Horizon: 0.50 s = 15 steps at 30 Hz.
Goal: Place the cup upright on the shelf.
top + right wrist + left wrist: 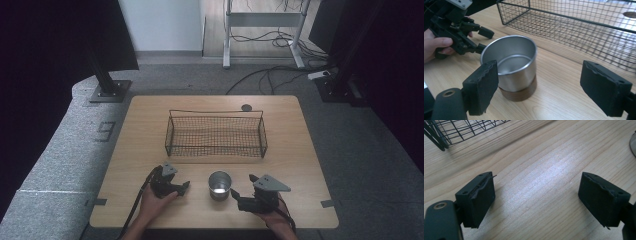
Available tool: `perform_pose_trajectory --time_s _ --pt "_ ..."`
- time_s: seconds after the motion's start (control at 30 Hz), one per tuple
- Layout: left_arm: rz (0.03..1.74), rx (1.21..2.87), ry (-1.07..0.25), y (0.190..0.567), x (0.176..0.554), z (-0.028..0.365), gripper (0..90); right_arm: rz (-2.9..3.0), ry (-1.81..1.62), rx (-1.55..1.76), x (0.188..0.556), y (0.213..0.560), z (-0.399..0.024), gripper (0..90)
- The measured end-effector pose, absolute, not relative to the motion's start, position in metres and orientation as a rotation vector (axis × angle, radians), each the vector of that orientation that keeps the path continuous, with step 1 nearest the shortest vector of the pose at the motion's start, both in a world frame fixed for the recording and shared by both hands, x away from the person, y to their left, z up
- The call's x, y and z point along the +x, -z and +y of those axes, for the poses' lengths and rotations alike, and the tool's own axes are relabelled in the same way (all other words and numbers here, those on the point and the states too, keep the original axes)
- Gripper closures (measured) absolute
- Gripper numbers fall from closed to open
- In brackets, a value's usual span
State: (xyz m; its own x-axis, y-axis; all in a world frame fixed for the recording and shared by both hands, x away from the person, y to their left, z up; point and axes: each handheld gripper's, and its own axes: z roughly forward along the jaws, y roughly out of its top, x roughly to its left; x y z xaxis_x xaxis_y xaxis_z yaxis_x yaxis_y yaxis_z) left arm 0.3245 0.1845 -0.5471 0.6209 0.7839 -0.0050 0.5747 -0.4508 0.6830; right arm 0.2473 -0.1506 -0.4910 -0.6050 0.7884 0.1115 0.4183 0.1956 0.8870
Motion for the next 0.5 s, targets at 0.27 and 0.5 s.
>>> perform_pose_trajectory --time_s 0.27,0.5 --pt "1.061 2.187 -0.412 0.547 0.325 0.185 13.8 2.165 -1.406 1.099 0.248 0.491 -0.135 14.0" --pt "1.06 2.187 -0.413 0.547 0.325 0.184 13.9 2.182 -1.392 1.091 0.25 0.49 -0.127 12.6"
